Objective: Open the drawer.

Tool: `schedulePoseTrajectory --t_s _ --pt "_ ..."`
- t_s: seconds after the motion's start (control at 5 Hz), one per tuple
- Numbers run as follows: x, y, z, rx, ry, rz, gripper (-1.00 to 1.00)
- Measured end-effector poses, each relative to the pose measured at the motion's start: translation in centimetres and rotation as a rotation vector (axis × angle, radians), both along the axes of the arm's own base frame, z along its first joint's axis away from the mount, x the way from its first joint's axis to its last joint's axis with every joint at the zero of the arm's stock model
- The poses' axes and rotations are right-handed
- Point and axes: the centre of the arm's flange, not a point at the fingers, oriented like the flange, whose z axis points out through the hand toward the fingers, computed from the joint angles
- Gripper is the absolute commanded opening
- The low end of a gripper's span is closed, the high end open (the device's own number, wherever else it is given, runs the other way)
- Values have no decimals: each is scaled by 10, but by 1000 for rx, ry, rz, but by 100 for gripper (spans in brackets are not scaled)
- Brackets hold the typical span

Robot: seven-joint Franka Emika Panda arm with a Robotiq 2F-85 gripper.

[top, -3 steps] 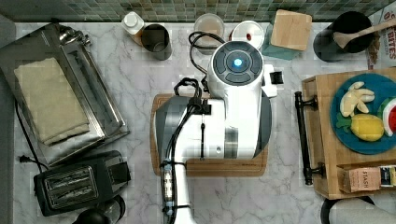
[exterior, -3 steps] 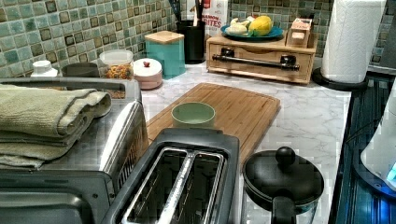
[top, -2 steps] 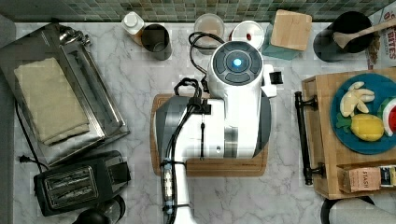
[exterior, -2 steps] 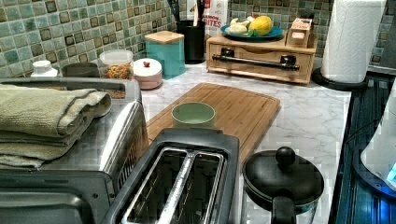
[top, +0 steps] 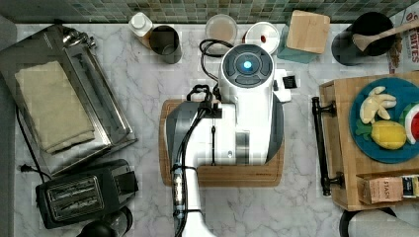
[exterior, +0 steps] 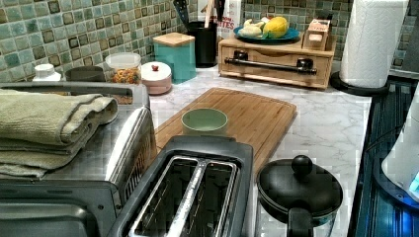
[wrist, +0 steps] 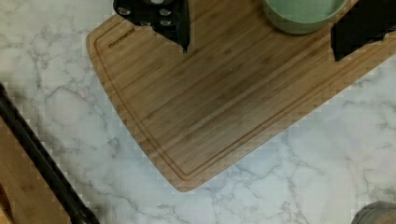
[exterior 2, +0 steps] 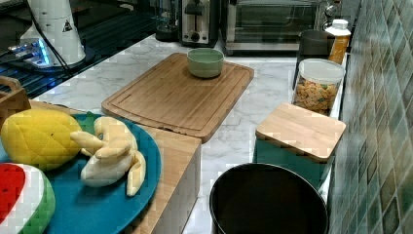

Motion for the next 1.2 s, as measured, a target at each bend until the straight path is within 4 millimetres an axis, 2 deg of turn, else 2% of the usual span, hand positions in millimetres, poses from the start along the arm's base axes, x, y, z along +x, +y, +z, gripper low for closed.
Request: schedulePoseTrajectory --t_s 0.4,0.6,0.8,1.2 --pt "-16 -11 -16 23 -8 464 100" --pt "-31 -32 -28 25 -19 593 100" --pt "-49 -66 -40 4 -14 674 100" --pt "-77 -153 -59 -52 4 660 100"
